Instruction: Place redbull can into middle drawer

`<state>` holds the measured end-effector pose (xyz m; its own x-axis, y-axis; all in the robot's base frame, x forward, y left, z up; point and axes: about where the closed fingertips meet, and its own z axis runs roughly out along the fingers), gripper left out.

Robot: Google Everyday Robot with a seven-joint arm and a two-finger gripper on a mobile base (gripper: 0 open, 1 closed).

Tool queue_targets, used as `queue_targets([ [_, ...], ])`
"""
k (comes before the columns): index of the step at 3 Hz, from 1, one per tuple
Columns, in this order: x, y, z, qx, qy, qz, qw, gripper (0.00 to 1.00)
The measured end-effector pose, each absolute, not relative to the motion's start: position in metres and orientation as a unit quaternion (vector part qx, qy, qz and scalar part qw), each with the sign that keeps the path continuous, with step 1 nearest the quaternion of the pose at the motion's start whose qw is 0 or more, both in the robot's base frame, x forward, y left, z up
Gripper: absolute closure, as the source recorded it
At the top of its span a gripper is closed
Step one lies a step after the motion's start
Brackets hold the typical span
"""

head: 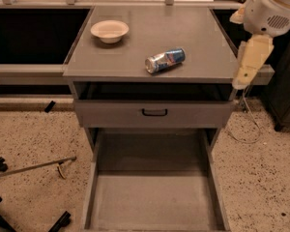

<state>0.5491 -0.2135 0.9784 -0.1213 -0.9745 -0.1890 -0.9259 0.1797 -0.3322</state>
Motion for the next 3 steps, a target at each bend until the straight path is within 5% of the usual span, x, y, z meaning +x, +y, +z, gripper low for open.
queue_targets([
  [2, 0.672, -0.179, 0.942, -0.672, 0.706, -0.031, 0.221, 0.00],
  [3, 0.672, -0.179, 0.941, -0.672, 0.706, -0.031, 0.221, 0.00],
])
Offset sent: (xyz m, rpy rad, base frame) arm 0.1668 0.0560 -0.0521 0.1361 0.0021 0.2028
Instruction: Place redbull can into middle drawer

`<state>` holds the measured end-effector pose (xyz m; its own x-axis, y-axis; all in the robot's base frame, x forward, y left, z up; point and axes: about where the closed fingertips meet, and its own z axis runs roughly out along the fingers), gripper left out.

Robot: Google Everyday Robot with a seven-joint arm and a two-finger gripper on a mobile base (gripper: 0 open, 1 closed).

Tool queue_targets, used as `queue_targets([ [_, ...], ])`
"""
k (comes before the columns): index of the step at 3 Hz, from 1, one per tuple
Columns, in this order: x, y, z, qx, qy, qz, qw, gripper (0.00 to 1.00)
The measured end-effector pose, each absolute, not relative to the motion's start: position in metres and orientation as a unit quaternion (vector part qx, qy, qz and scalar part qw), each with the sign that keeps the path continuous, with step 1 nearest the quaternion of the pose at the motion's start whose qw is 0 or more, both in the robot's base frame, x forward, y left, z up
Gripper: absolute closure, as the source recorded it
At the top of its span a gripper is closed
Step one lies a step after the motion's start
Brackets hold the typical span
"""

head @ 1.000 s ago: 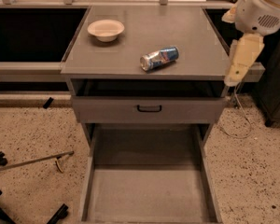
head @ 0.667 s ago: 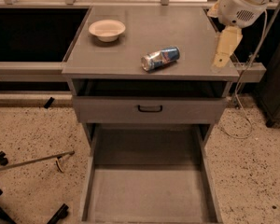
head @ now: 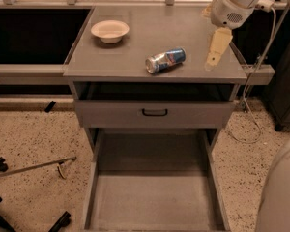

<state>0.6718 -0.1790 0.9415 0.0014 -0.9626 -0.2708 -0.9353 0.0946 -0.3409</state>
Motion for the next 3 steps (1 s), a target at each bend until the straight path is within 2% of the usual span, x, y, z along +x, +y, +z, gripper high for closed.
queue_targets([
  [1, 0.684, -0.173, 0.934, -0.678, 0.697, -0.022, 0.230, 0.00],
  [3, 0.751, -0.129, 0.893, -0.697, 0.660, 0.035, 0.278, 0.00],
])
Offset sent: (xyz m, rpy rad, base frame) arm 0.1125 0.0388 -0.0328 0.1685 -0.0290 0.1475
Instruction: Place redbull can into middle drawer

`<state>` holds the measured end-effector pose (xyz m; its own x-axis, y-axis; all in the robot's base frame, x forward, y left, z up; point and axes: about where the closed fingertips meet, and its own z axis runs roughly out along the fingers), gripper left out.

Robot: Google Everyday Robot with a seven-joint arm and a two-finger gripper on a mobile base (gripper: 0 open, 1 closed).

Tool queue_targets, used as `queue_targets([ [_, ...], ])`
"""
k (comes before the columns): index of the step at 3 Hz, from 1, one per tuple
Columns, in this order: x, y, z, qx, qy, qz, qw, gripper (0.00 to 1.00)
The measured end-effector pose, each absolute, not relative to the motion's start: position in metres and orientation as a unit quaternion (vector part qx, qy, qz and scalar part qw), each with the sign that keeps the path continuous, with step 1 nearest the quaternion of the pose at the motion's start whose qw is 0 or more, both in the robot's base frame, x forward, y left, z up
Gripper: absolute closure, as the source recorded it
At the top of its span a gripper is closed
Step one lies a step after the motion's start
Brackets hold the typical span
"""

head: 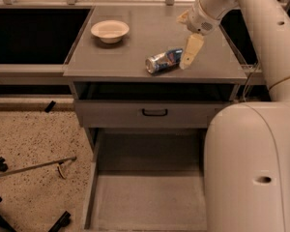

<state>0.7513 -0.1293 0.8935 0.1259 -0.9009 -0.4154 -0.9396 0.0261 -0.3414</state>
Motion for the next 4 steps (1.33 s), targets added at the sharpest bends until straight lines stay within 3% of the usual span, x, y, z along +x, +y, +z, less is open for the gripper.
queue_targets([
  [2, 0.784, -0.083, 0.845, -0.710, 0.640, 0.085, 0.281, 0.00],
  [3, 0.784, -0.083, 0.845, -0.710, 0.640, 0.085, 0.281, 0.00],
  [4, 0.784, -0.083, 0.845, -0.710, 0.640, 0.085, 0.281, 0.19],
])
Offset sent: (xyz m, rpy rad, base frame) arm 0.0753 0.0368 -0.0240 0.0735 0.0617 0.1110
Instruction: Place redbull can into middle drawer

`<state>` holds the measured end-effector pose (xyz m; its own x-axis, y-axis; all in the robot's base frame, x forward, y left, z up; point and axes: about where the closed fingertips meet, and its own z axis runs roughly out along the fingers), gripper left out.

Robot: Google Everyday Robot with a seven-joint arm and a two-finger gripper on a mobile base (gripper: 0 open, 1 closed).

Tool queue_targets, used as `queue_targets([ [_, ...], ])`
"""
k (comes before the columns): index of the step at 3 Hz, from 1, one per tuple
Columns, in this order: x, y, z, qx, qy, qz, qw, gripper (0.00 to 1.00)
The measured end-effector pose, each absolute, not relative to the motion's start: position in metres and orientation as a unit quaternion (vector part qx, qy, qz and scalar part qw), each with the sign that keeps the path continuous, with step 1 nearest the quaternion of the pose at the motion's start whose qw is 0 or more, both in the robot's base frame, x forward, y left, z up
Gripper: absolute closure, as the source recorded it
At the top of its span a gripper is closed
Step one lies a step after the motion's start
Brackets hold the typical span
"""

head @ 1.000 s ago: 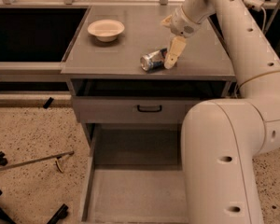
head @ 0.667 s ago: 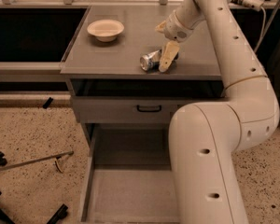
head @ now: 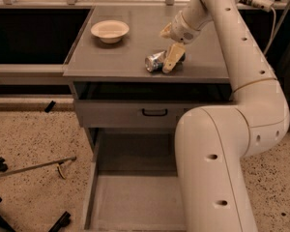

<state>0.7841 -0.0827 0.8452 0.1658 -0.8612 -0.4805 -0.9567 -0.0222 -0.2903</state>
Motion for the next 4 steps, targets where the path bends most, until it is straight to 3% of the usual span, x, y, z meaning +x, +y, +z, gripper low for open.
queue_targets([
  [3, 0.784, -0.082, 0.863, -0.705, 0.639, 0.071, 0.299, 0.89],
  [4, 0.775, -0.082, 0.869, -0.704, 0.638, 0.071, 0.304, 1.00],
])
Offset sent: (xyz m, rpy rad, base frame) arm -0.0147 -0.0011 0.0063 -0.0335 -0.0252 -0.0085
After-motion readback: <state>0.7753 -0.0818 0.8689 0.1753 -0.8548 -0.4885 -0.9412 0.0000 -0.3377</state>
